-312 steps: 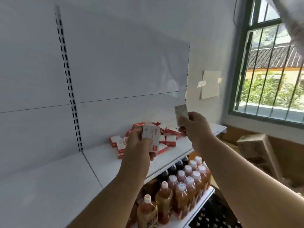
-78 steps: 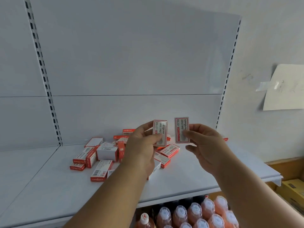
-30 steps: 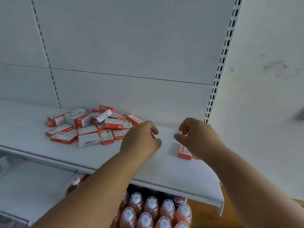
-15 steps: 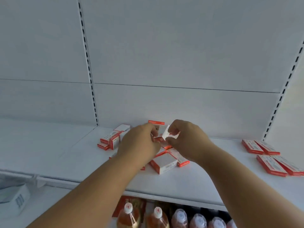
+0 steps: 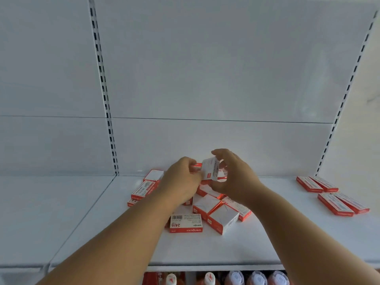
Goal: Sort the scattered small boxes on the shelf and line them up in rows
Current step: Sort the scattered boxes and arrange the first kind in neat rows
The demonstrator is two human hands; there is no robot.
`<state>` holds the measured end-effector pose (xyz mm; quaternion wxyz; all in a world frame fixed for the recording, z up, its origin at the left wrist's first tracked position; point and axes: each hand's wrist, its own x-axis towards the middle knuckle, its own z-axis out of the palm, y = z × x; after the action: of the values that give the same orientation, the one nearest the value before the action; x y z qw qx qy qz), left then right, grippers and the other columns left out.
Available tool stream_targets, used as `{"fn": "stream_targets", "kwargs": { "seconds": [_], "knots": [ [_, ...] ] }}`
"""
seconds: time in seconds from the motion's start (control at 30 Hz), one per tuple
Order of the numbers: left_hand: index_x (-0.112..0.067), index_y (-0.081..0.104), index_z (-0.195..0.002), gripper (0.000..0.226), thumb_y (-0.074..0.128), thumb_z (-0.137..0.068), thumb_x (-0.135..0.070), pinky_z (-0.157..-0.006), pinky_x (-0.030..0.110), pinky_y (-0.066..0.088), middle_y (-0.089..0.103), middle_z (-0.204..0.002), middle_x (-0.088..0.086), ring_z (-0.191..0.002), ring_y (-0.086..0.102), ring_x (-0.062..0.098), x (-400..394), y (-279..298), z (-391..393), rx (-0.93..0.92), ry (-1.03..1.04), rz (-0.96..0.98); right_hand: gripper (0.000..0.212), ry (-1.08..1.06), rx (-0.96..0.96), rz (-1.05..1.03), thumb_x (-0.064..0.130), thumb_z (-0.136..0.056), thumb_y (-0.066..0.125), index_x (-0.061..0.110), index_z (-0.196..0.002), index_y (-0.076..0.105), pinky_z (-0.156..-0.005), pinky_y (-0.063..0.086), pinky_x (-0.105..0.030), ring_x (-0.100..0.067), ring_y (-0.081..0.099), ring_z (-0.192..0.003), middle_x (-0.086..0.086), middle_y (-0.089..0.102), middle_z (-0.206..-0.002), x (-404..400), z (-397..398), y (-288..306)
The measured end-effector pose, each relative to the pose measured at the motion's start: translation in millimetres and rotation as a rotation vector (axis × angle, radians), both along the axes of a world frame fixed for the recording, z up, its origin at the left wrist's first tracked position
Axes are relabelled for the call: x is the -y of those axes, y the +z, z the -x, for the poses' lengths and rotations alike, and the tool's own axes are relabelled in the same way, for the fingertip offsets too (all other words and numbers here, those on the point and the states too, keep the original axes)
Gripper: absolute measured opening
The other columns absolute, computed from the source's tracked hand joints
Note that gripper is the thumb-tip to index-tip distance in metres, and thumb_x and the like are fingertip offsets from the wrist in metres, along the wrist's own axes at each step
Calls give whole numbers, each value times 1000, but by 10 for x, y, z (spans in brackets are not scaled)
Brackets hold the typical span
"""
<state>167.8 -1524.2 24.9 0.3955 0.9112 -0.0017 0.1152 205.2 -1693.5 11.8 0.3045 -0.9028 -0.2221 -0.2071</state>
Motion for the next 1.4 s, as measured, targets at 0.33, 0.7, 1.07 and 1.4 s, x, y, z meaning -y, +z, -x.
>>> {"fn": "stream_targets", "kwargs": {
  "seconds": [0.33,0.7,1.07,1.4],
  "knots": [
    [-35,56,-122,39,72,-87,-30,-69,33,63,68,-123,-6,-84,73,13,69,-45,-88,-24,55,455,89,35,-135,-79,46,-68,83,35,-141,33,-86,52,-23,-7,55,-107,19,52,-123,203,94,51],
    [-37,55,-98,31,66,-90,-10,-78,42,62,68,-113,1,-95,71,21,116,-135,-141,-50,28,727,49,-15,-379,440,42,-85,66,33,-132,54,-87,52,-33,-17,55,-112,10,57,-132,345,-170,46],
    [-23,60,-117,23,64,-94,-21,-74,40,63,72,-108,2,-80,76,20,224,200,141,155,-1,773,53,417,-882,-1365,48,-103,33,5,-124,57,-53,46,-27,-22,59,-62,-21,69,-88,262,192,384],
    [-25,55,-110,12,48,-101,-22,-62,34,59,66,-107,11,-77,75,25,284,276,243,134,-6,928,39,506,-939,-1244,23,-94,53,1,-125,56,-65,47,-31,-23,57,-81,-16,59,-99,240,307,403]
  ]
}}
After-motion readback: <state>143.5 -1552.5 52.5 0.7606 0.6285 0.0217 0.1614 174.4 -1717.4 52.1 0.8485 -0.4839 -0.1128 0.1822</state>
